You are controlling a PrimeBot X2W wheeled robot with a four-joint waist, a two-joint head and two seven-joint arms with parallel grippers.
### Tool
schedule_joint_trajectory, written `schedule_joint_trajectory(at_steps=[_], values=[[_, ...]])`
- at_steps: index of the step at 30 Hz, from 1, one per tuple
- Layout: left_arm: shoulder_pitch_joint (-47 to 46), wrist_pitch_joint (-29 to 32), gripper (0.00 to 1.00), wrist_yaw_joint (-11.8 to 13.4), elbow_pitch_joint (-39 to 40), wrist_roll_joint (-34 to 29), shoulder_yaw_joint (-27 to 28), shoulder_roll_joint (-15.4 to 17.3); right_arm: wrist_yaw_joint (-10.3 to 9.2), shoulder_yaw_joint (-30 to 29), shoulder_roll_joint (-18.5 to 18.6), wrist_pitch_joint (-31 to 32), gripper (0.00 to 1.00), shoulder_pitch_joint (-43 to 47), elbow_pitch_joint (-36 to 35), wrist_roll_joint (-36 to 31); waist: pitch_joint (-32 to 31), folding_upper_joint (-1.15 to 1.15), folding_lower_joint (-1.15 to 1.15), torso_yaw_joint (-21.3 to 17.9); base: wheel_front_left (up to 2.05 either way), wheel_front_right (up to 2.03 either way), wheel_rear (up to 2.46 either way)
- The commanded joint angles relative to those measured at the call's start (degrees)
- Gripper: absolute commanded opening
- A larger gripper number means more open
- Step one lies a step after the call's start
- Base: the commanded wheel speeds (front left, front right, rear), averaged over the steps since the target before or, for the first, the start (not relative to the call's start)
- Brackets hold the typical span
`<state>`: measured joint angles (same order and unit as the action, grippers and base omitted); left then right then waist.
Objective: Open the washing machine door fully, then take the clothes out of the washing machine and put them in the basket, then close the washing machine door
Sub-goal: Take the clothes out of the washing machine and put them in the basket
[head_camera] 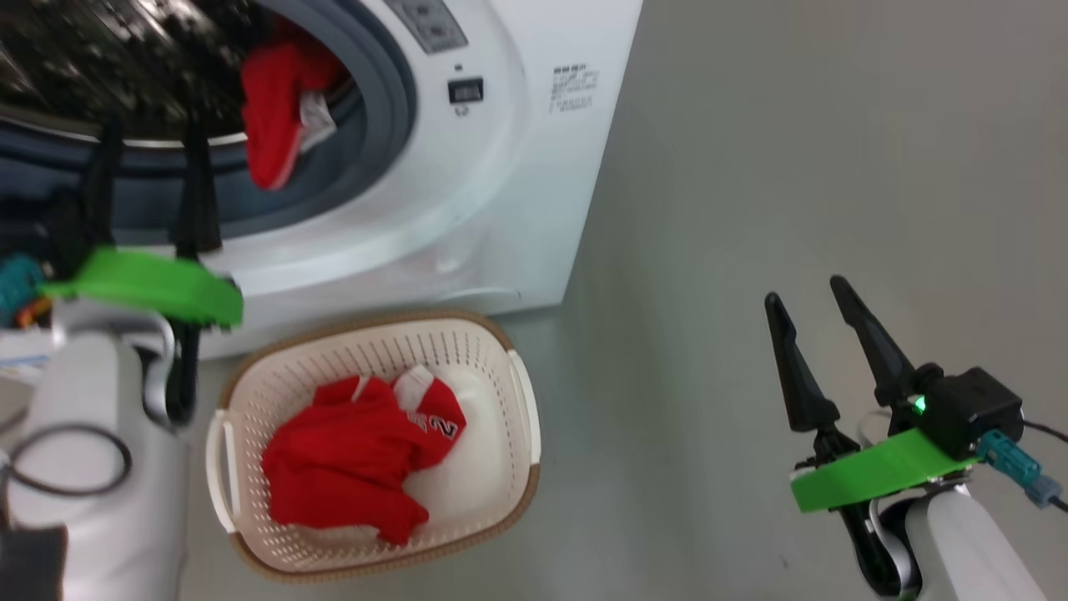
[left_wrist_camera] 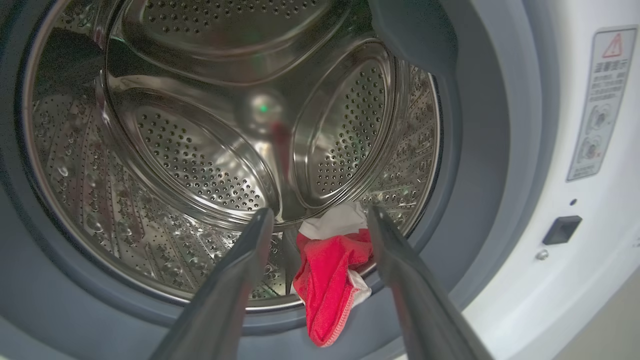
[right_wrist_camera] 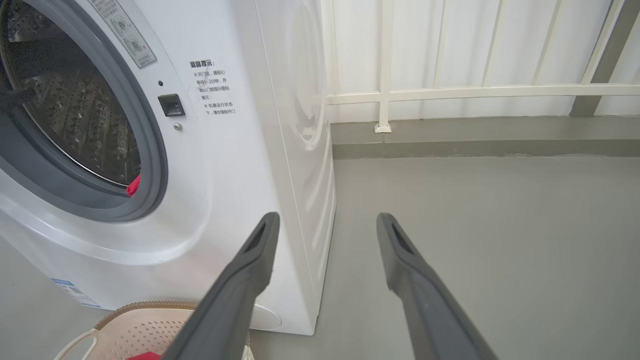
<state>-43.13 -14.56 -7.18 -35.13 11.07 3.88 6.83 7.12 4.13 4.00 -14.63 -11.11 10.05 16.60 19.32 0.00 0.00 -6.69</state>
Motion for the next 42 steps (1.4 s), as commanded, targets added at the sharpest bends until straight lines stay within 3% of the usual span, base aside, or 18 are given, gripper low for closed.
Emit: schedule_joint_trajectory(at_steps=[1, 14, 22, 26, 33, 42], values=[[-3.03, -0.44, 1.00, -0.31, 0.38, -0.08, 1.26, 2.72, 0.36, 1.14, 0.29, -0.37, 1.00, -1.53, -1.62, -0.02, 5.54, 0.00, 0.00, -0.94, 0.00, 0.00, 0.00], [-18.87, -0.44, 1.00, -0.31, -16.40, 2.71, 1.79, 6.56, 0.36, 3.90, 0.14, -0.37, 1.00, -5.23, -0.85, 0.23, 12.10, 0.00, 0.00, -2.70, 0.00, 0.00, 0.00], [-24.96, 2.24, 1.00, -0.31, -25.75, 11.29, 0.85, 6.29, 0.36, 4.04, 0.39, -0.37, 1.00, -4.51, -0.29, -0.39, 12.22, 0.00, 0.00, -3.71, 0.00, 0.00, 0.00], [-25.85, 7.33, 1.00, -0.31, -25.66, 18.16, -3.39, 6.15, 0.36, 4.30, 0.41, -0.37, 1.00, -3.95, -0.13, -0.36, 11.87, 0.00, 0.00, -4.15, 0.00, 0.00, 0.00], [-23.49, 17.71, 1.00, -0.31, -24.66, 25.41, -13.52, 9.21, 0.36, 5.11, 0.58, -0.37, 1.00, -3.41, 0.38, 0.01, 10.88, 0.00, 0.00, -5.34, 0.00, 0.00, 0.00], [-23.90, 17.91, 1.00, -0.31, -29.16, 25.24, -20.13, 13.39, 0.36, 6.18, 0.51, -0.37, 1.00, -2.84, 0.75, 1.03, 10.41, 0.00, 0.00, -6.77, 0.00, 0.00, 0.00]])
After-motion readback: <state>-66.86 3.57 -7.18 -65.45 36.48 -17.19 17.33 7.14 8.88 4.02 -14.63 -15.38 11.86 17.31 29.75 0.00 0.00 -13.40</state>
